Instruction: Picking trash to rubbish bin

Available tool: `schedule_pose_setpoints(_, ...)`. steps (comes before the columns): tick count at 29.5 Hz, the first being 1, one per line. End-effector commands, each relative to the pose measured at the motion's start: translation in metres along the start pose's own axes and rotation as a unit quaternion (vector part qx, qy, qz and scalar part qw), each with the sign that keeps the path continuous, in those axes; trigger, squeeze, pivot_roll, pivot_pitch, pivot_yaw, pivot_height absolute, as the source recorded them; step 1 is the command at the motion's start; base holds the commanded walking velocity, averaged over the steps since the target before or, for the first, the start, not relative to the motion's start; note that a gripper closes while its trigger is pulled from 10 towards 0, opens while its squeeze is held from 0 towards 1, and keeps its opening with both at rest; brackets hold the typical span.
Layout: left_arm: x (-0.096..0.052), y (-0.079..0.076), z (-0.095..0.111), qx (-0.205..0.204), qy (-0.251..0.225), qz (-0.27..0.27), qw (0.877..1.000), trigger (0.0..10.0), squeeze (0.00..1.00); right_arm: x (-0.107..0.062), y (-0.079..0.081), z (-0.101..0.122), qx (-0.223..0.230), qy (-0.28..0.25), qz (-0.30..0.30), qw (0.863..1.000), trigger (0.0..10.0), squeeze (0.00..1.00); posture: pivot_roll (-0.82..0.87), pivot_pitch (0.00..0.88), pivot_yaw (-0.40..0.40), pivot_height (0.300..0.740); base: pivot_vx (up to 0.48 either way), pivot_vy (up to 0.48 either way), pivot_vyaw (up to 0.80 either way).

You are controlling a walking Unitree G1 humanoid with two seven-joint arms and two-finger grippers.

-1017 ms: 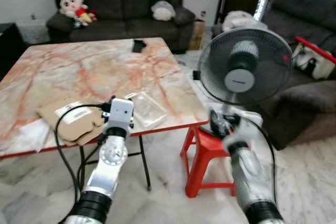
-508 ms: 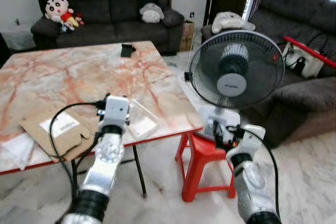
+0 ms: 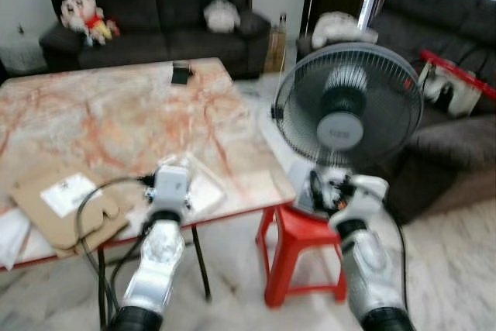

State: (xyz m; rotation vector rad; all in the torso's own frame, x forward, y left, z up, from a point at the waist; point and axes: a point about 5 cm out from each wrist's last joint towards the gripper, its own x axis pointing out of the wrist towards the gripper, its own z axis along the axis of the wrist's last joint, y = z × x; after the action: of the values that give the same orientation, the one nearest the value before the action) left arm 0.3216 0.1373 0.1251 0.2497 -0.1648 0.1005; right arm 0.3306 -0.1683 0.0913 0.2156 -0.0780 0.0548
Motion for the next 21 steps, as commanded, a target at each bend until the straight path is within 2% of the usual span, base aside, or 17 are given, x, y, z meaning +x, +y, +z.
schedule_pose_setpoints(1, 0.0, 0.01, 0.0, 0.002, 0.0, 0.017, 1.0, 10.0, 0.0, 0.008, 0.014, 0.006, 0.005, -0.01, 0.021, 1.0, 10.0, 0.0, -0.07, 0.021, -0.053, 0.74, 0.304, 0.0, 0.0)
schedule_pose_setpoints(7, -0.002, 0.009, 0.0, -0.001, 0.0, 0.021, 1.0, 10.0, 0.0, 0.011, 0.021, 0.01, -0.012, -0.012, 0.042, 0.999, 10.0, 0.0, -0.07, 0.02, -0.059, 0.74, 0.3, 0.0, 0.0)
schedule_pose_setpoints(10, -0.001, 0.007, 0.004, -0.001, -0.004, 0.02, 1.0, 10.0, 0.0, 0.011, 0.025, 0.01, -0.025, -0.013, 0.056, 0.998, 10.0, 0.0, -0.07, 0.018, -0.062, 0.74, 0.299, 0.0, 0.72)
schedule_pose_setpoints(21, -0.001, 0.005, 0.006, 0.0, -0.009, 0.018, 1.0, 10.0, 0.0, 0.011, 0.025, 0.01, -0.02, -0.011, 0.06, 0.998, 10.0, 0.0, -0.07, 0.018, -0.065, 0.74, 0.294, 0.0, 0.78)
